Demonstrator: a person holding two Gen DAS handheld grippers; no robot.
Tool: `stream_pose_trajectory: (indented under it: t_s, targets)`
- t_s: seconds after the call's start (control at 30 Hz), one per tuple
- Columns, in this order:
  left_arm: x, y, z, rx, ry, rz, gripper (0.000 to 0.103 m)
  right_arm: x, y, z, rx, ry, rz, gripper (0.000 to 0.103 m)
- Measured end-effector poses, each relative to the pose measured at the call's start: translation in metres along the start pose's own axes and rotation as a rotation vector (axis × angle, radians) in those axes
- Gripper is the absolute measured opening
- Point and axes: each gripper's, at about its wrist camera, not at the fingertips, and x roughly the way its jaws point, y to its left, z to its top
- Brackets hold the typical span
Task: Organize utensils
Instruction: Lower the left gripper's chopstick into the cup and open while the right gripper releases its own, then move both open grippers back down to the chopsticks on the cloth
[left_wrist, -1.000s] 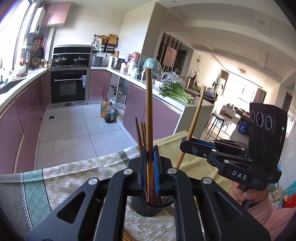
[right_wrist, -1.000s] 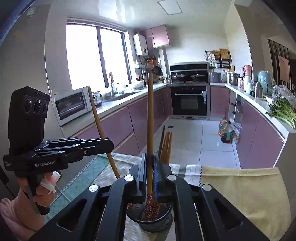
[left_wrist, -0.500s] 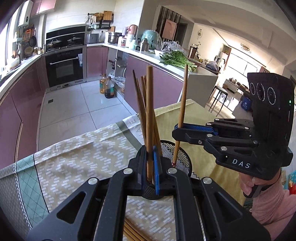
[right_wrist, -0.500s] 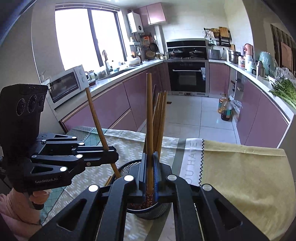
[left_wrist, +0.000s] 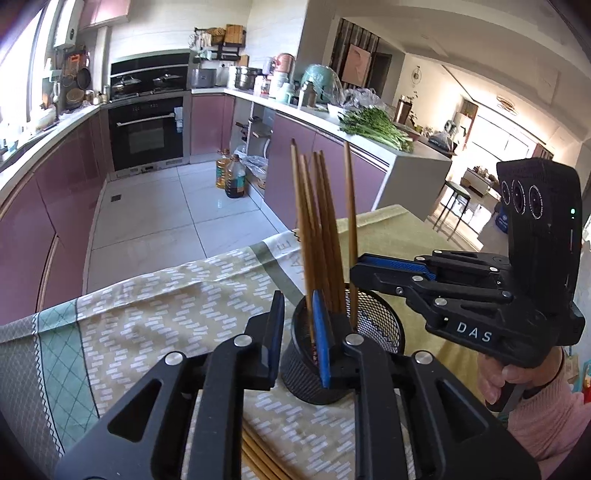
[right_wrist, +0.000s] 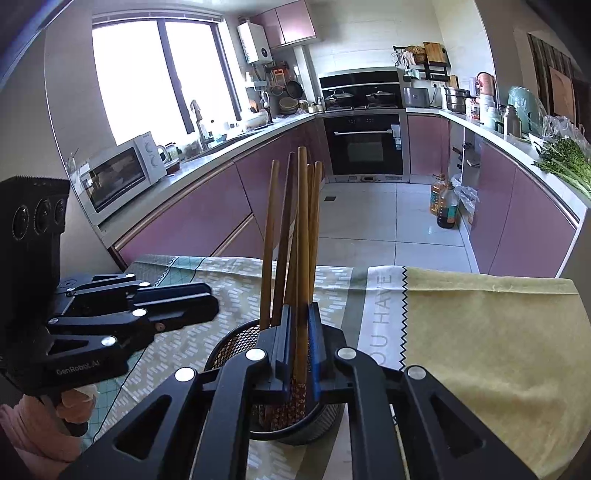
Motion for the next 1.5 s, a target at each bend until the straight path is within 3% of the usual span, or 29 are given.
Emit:
stream_pose_trajectory:
  t_s: [0.2, 0.4, 0.6, 0.9, 1.5]
  targets:
    - [-0.037, 0.012, -0.021, -0.022, -0.093, 0.059, 0.029, -0.019, 0.011, -0.007, -0.033, -0.051, 0.015, 0.016]
    - [-0.074, 0.024, -0.053, -0.043, -0.146, 0.1, 0.039, -0.037, 0.042, -0.028, -0.114, -0.059, 0.127, 0.026]
    - [-0.08, 0.04, -0.092, -0.085, -0.087, 0.143, 0.042, -0.016, 0.071, -0.059, -0.154, 0.046, 0.211, 0.027]
    - [-0.062, 0.057, -0.138, -0.158, 0.015, 0.153, 0.042, 0.03, 0.083, -0.097, -0.112, 0.197, 0.211, 0.027]
    - [-0.036, 0.043, -0.158, -0.171, 0.099, 0.157, 0.045, 0.05, 0.092, -0.107, -0.099, 0.251, 0.16, 0.027]
